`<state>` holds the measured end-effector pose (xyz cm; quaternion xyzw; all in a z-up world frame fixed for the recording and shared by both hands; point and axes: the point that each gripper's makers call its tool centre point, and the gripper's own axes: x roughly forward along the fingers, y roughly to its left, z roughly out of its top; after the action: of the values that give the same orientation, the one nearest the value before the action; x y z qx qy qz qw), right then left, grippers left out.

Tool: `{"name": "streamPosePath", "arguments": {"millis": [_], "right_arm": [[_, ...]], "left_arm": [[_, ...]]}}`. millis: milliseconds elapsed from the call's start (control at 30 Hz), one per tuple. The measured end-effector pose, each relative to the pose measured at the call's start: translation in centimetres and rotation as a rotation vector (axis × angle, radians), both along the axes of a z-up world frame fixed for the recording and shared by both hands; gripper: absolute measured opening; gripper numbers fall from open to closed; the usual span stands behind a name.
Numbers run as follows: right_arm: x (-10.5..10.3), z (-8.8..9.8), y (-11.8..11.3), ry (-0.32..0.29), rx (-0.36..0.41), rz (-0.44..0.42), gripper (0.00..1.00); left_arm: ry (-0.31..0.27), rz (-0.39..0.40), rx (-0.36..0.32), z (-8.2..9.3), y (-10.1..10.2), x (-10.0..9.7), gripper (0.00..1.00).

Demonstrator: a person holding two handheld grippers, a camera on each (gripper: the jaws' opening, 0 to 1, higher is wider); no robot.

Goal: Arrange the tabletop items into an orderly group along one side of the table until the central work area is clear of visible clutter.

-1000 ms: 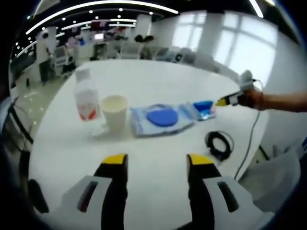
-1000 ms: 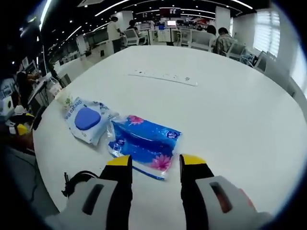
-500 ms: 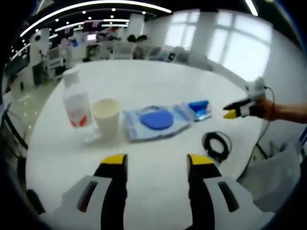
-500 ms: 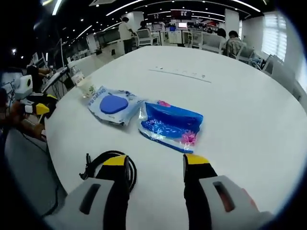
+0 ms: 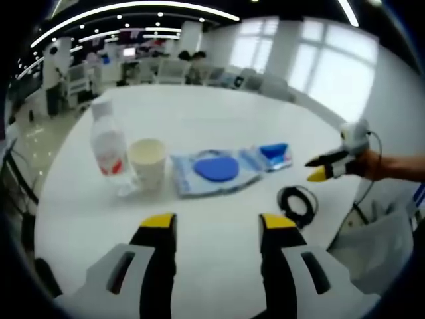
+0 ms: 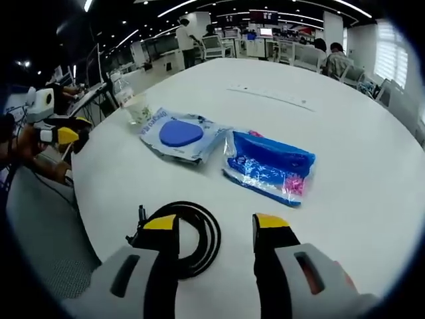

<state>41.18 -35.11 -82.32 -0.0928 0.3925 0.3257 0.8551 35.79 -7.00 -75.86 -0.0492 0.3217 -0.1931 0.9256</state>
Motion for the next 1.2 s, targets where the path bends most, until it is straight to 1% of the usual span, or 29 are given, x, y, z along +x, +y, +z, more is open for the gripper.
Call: {"name": "streamPosePath", "arguments": {"millis": [67,133,200,333,467,700,733,767,800,833,1067,1167,1200], "right_arm": [[-0.2,-0.7,0.5,0.005,-0.015,0.022,0.44],[-0.5,-1.5,0.8,0.003,-0.056,0.056,0.43],[-0.9,-2.4,1.2,0.014,-0.077,0.075,0.43],[-1.3,-3.5,1.7,0.027,-0.094,0.091,0.41],[-1.3,-4.3,1.9,0.037,-0.097,0.095,0.35],[-1.1,-4.8,1.6,0.041,-0.102,0.074,0.22],[-1.1,-4.9,1.6,0.042,-0.103,0.076,0.19],[-1.1,-5.0,1.6,0.039,-0.104,0.083,0.14],[-1.3,-5.1,1.6,0.040,-0.117,0.097,0.07],[-1.2,-5.1,1.5,0.021,-0.136,0.108,0.07],[-1.3,-5.0,1.6,0.035,-0.122,0.102,0.06],[-1.7,-4.8,2.0,0.059,-0.089,0.095,0.05],[-1.7,-4.7,2.0,0.055,-0.089,0.096,0.05]], "left_arm": [[0.000,0.010,-0.005,0.1,0.1,0.0,0.46],[-0.003,0.029,-0.021,0.3,0.2,0.0,0.45],[-0.007,0.035,-0.027,0.5,0.0,0.0,0.45],[-0.008,0.035,-0.029,0.4,-0.3,-0.5,0.46],[-0.002,0.044,-0.032,0.3,0.0,-1.0,0.46],[0.008,0.071,-0.027,0.0,1.5,-1.9,0.45],[0.009,0.073,-0.028,0.0,1.5,-1.9,0.45],[0.010,0.078,-0.028,0.0,1.8,-2.0,0.45],[0.011,0.083,-0.026,-0.1,2.0,-2.1,0.45],[0.012,0.084,-0.025,-0.1,2.1,-2.2,0.44],[0.019,0.094,-0.026,-0.4,2.4,-2.4,0.43],[0.019,0.090,-0.025,-0.4,2.3,-2.5,0.43],[0.018,0.090,-0.025,-0.4,2.3,-2.5,0.43]]}}
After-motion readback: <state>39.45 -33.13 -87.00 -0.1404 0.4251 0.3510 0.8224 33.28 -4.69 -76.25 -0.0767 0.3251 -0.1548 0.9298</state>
